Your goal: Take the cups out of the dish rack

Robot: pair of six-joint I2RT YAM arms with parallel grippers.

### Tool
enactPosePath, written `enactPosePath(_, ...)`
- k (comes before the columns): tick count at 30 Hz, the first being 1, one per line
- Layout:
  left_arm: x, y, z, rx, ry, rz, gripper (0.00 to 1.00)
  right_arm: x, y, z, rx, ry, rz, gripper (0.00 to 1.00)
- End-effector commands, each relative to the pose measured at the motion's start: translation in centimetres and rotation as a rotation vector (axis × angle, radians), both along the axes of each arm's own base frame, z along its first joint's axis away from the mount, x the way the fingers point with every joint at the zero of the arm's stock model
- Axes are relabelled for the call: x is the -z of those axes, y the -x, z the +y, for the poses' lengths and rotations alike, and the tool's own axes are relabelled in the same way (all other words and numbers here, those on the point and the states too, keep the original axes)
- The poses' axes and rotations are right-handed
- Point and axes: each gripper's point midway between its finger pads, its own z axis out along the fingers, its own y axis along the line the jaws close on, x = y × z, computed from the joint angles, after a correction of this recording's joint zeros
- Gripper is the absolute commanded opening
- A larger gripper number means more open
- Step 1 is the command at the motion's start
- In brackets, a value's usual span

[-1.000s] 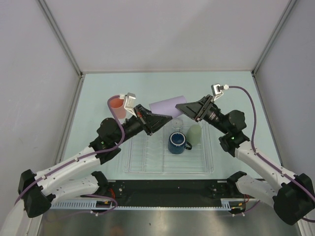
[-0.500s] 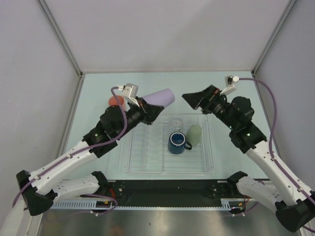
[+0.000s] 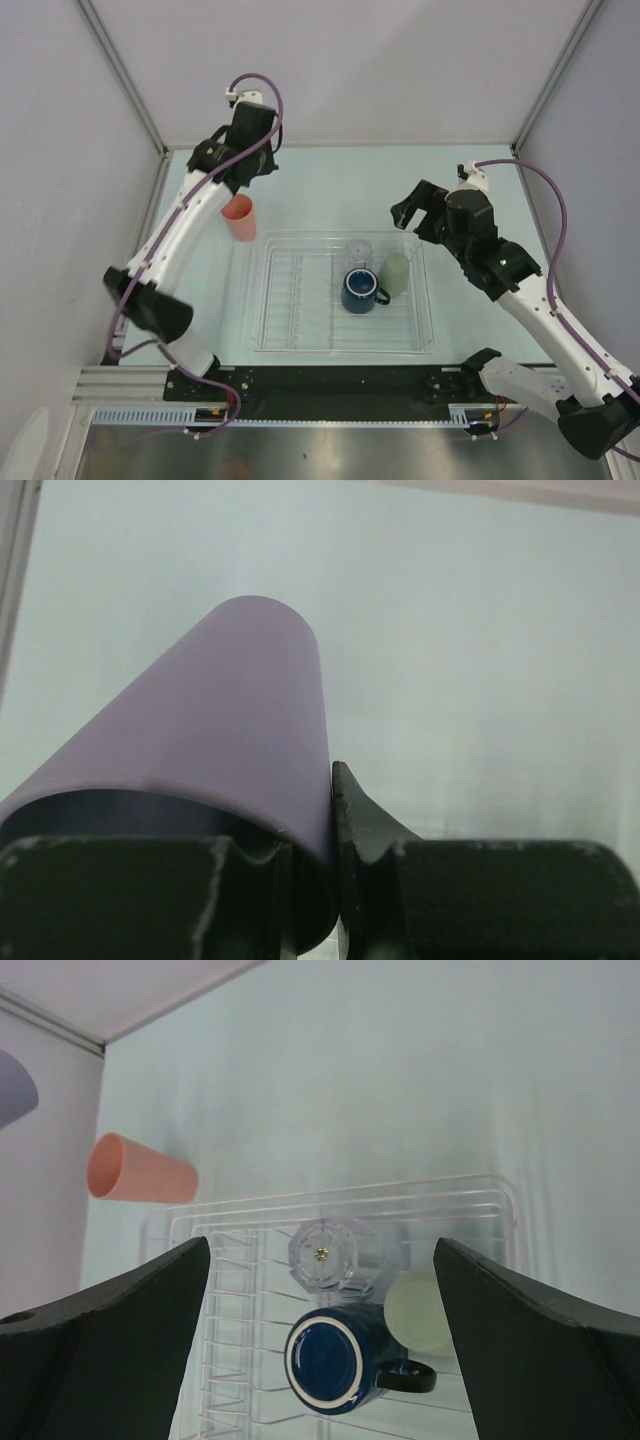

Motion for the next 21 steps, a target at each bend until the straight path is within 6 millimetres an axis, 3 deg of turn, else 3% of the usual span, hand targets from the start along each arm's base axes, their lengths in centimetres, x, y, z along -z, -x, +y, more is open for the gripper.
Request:
enactPosePath(1, 2.2, -0.4, 2.7, -0.045, -0.175, 0.204, 0.00, -0.6, -0.1, -0.7, 0.034, 0.060, 0.001, 1.00)
enactPosePath(4, 3.4, -1.8, 3.2, -0.071, -0.149, 0.228, 0.00, -0.1, -0.2, -0.3, 0.020, 0.077, 0.015, 1.00)
enactPosePath(9, 5.0, -2.3, 5.2, -0.151, -0.178, 0.275, 0.01, 1.5, -0.3, 0.2, -0.006, 0.103, 0.049, 1.00)
enactPosePath(14, 4.1, -1.9, 5.4, -0.157, -0.163, 0.255, 0.00, 2.5, -0.7, 0.6, -0.015, 0.107, 0.072, 1.00)
enactPosePath(21, 6.7, -1.6, 4.0, -0.098, -0.116, 0.334, 0.00, 3.2, -1.0, 1.6, -0.030, 0.096, 0.091, 1.00)
